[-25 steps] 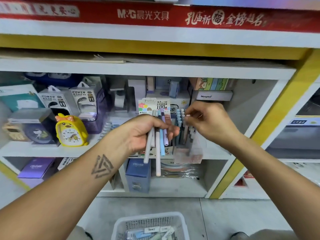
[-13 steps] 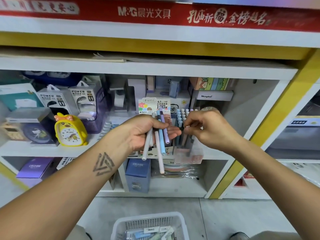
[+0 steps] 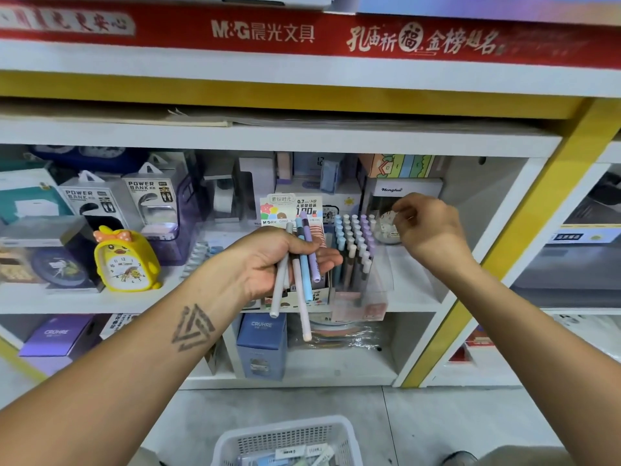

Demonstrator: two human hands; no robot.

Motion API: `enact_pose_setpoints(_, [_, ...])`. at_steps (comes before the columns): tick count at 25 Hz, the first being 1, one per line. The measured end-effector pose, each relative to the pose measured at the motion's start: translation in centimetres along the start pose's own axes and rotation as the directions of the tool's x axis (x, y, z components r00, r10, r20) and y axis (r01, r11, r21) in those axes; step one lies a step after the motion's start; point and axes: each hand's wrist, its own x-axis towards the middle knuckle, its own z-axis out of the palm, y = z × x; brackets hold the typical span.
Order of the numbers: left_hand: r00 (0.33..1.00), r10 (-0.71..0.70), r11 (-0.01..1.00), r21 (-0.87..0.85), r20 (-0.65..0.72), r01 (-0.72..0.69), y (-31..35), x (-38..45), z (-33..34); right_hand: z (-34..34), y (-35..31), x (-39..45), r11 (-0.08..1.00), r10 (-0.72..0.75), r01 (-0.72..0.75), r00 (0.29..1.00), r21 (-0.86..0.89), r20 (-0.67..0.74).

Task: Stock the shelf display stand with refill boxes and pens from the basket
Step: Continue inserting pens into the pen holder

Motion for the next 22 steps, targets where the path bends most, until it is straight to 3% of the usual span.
enact_pose_setpoints(6, [1.0, 0.003, 1.0, 0.001, 0.003, -0.003, -0.2, 0.3, 0.3, 1.5, -0.4, 0.0, 0.989, -0.103, 0.118, 0.982, -0.084, 0.161])
enact_pose_setpoints(14, [1.0, 0.002, 1.0, 0.015, -0.007, -0.002, 0.1, -0.2, 0.2, 3.4, -0.7, 0.8, 0.948, -0.187, 0.206, 0.977, -0.243, 0.102])
enact_pose_setpoints(20, [1.0, 0.008, 1.0, 0.015, -0.003, -0.008, 0.3, -0.7, -0.1, 3.7, -1.0, 1.1, 0.959, -0.144, 0.18, 0.975, -0.221, 0.168])
enact_pose_setpoints(22, [1.0, 0.014, 1.0, 0.017, -0.004, -0.014, 0.3, -0.8, -0.2, 3.2, -1.4, 1.2, 0.952, -0.16, 0.188, 0.978, -0.24, 0.132])
